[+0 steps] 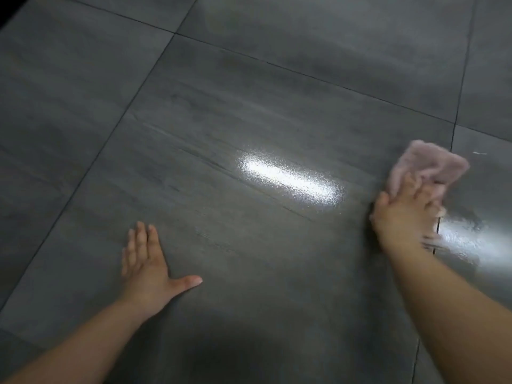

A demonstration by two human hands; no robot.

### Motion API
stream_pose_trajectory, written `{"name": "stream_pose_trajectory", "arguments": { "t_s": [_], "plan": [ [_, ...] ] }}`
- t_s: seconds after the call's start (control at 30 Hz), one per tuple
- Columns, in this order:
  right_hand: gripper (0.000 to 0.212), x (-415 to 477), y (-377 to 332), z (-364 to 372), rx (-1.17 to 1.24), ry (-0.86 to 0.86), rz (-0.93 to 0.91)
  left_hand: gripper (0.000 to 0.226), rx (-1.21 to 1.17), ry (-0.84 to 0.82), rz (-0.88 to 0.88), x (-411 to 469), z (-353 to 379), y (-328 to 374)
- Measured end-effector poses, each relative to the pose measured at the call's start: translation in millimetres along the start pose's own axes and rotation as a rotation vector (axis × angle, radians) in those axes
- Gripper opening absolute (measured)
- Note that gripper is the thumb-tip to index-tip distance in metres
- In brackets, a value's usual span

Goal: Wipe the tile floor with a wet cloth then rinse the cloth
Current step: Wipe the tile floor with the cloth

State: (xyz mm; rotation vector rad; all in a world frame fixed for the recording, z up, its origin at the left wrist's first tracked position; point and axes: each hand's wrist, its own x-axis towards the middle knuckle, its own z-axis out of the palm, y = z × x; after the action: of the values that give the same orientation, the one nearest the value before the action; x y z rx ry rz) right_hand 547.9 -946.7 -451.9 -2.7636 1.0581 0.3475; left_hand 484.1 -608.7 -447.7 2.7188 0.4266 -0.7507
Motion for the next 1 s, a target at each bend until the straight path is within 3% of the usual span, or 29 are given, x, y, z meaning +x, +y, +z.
{"name": "stream_pose_trajectory", "arguments": {
  "t_s": [0.07,0.2,0.23,0.3,0.47,0.53,0.67,0.8,1.0],
  "plan": [
    [0.066,-25.4,-47.0,15.2,-0.018,-0.043,-0.157,0.128,-0.001,0.015,0.005,1.5,1.4,-1.0],
    [0.054,-91.4,-105.0,48.3,0.039,-0.243,-0.844,0.127,0.015,0.027,0.018,3.6,3.3,-4.2],
    [0.054,-97.5,-105.7,48.4,0.036,-0.199,-0.986,0.126,0.010,0.033,0.022,3.6,4.0,-4.9],
    [0.053,-86.1,-90.1,44.5,0.015,-0.112,-1.055,0.126,-0.001,0.057,0.020,3.2,5.0,-6.7],
    [0.053,-27.3,24.6,15.9,-0.015,-0.167,-0.663,0.123,-0.012,0.058,-0.005,3.9,1.7,-1.1],
    [0.044,-21.9,72.1,-1.0,-0.111,-0.184,-0.558,0.108,-0.085,0.108,0.002,2.2,-4.8,10.6],
    [0.052,-35.0,119.1,-40.8,-0.067,-0.147,-0.369,0.081,-0.142,0.141,0.120,4.9,-19.8,22.0],
    [0.039,-55.9,125.1,-93.7,0.272,-0.185,-0.073,0.051,-0.120,0.090,0.163,14.1,-52.1,55.7],
    [0.034,-75.7,135.3,-194.5,0.603,-0.172,0.258,0.030,-0.118,-0.063,0.437,-14.8,-133.6,151.6]
  ]
}}
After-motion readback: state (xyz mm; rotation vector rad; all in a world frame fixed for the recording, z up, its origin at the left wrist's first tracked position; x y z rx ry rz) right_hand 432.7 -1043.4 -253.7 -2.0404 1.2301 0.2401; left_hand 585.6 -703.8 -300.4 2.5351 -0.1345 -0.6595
